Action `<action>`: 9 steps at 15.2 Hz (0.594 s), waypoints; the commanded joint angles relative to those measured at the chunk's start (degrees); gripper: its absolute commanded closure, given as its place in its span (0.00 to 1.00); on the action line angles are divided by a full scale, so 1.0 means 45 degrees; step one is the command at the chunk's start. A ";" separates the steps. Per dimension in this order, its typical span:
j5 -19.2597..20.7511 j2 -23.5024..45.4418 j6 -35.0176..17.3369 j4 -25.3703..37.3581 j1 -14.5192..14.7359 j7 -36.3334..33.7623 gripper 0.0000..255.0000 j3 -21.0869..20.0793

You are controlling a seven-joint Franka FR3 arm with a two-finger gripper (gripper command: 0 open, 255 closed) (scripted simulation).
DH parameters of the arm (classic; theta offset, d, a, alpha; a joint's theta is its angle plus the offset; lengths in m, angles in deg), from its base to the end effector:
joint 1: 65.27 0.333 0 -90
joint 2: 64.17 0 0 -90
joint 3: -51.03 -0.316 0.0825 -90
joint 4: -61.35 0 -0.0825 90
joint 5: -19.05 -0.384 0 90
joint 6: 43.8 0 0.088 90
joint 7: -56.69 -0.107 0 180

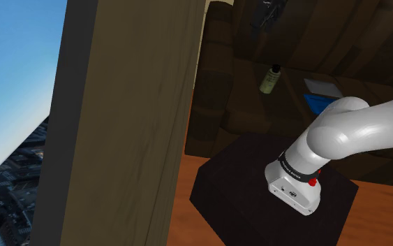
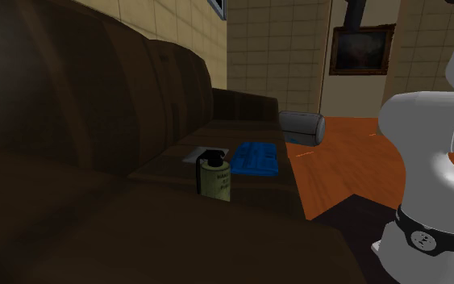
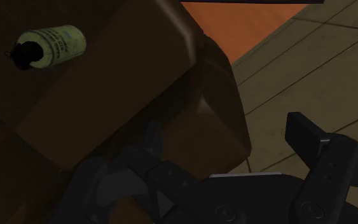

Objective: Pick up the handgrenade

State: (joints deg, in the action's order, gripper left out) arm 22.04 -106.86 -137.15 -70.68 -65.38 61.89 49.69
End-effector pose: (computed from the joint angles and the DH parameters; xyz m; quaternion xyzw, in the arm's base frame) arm 0.3247 0.0040 0.6077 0.9974 0.0538 0.0336 0.0353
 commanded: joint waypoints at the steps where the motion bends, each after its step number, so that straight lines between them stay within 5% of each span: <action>1: 0.0000 0.0000 0.0000 0.0000 0.0000 0.0000 0.00 0.0000; 9: 0.1290 -0.0038 -0.1519 -0.1416 -0.0725 0.2380 0.00 0.2184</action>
State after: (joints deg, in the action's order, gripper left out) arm 27.08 -106.90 -143.46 -76.55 -68.19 71.14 58.26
